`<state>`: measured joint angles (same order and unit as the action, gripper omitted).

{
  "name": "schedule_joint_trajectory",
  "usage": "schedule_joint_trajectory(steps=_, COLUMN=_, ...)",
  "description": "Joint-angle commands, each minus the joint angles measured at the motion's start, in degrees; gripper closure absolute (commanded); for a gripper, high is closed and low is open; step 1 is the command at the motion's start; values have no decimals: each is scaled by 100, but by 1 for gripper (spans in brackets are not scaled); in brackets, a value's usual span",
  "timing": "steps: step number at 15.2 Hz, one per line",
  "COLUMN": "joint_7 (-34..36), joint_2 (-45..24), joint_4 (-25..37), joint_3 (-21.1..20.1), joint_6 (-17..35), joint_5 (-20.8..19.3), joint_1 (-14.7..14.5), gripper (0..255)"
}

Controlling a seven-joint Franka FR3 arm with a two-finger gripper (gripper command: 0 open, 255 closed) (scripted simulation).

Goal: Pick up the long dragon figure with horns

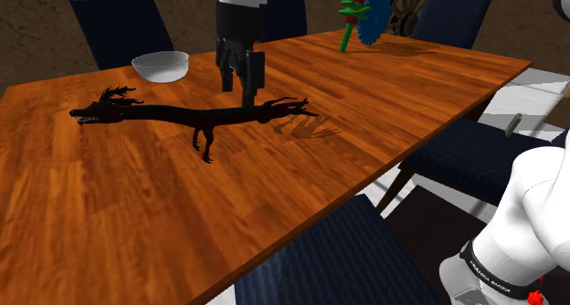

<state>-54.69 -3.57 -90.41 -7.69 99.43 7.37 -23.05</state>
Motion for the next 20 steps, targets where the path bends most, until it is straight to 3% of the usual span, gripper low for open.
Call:
schedule_joint_trajectory(steps=1, joint_7=-64, joint_2=-18, joint_4=-100, joint_3=-14, joint_6=131, joint_5=7, joint_1=-12, gripper=0)
schedule_joint_trajectory(steps=8, joint_7=-121, joint_2=28, joint_4=-585, joint_3=-15, joint_6=569, joint_5=26, joint_1=-13, gripper=0)
schedule_joint_trajectory(steps=9, joint_7=-121, joint_2=28, joint_4=-586, joint_3=-15, joint_6=569, joint_5=26, joint_1=-13, gripper=255)
schedule_joint_trajectory(steps=20, joint_7=-102, joint_2=17, joint_4=-419, joint_3=-15, joint_6=414, joint_5=20, joint_1=-13, gripper=255)
